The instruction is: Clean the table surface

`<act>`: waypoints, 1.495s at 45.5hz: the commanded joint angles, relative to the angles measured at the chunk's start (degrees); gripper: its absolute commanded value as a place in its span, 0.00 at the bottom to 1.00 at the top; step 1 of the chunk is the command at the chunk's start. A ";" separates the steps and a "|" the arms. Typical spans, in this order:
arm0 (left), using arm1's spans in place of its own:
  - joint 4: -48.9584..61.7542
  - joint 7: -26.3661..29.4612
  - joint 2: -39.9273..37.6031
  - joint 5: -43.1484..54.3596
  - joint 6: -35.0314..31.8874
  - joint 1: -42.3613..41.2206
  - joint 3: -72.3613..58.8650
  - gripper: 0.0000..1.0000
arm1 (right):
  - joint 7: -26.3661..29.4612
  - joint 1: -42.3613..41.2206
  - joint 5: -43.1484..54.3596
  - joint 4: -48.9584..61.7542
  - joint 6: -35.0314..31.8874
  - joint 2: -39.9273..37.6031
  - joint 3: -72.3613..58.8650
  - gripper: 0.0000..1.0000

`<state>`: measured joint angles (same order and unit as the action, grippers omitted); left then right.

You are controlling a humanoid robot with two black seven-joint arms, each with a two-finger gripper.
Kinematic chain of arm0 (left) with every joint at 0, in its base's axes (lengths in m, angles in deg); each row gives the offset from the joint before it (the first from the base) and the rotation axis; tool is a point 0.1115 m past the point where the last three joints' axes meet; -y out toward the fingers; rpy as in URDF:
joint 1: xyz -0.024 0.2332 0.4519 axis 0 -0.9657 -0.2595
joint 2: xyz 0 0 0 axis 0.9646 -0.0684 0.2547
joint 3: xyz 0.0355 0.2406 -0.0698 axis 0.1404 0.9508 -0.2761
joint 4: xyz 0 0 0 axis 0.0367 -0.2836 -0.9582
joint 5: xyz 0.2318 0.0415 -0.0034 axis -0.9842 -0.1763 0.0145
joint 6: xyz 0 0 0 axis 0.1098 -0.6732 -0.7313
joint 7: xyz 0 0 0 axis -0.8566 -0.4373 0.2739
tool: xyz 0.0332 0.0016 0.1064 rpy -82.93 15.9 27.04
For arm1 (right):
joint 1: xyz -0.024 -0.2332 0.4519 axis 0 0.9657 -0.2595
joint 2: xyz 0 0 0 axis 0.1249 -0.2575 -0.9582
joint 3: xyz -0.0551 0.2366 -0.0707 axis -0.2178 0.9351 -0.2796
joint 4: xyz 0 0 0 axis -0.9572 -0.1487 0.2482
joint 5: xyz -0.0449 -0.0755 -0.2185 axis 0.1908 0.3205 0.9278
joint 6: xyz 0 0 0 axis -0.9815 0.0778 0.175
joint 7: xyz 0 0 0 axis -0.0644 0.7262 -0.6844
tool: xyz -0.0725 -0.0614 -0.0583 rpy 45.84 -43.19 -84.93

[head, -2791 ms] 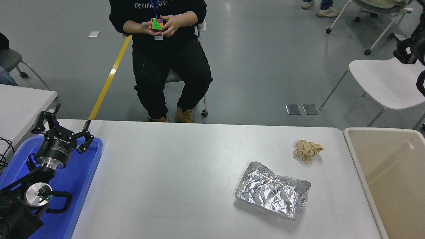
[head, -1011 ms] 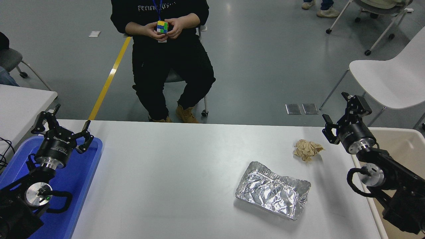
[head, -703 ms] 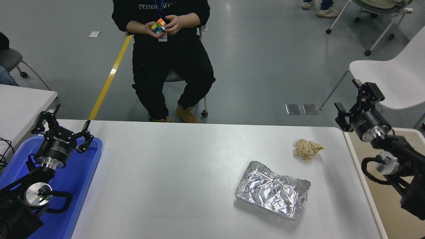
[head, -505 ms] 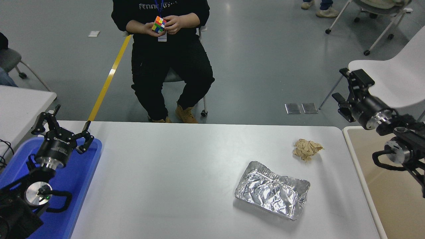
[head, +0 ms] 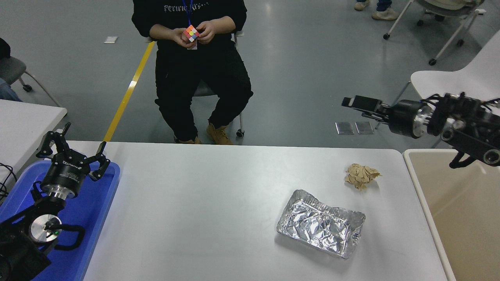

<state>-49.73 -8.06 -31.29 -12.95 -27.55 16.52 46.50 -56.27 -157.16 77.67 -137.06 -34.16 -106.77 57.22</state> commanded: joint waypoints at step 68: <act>0.01 0.00 -0.01 -0.01 0.00 0.00 -0.02 1.00 | 0.06 7.89 10.34 14.27 6.85 22.68 -33.91 0.80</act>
<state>-49.72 -8.06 -31.30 -12.95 -27.55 16.52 46.48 -56.21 -151.42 87.97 -124.65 -29.49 -84.33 23.45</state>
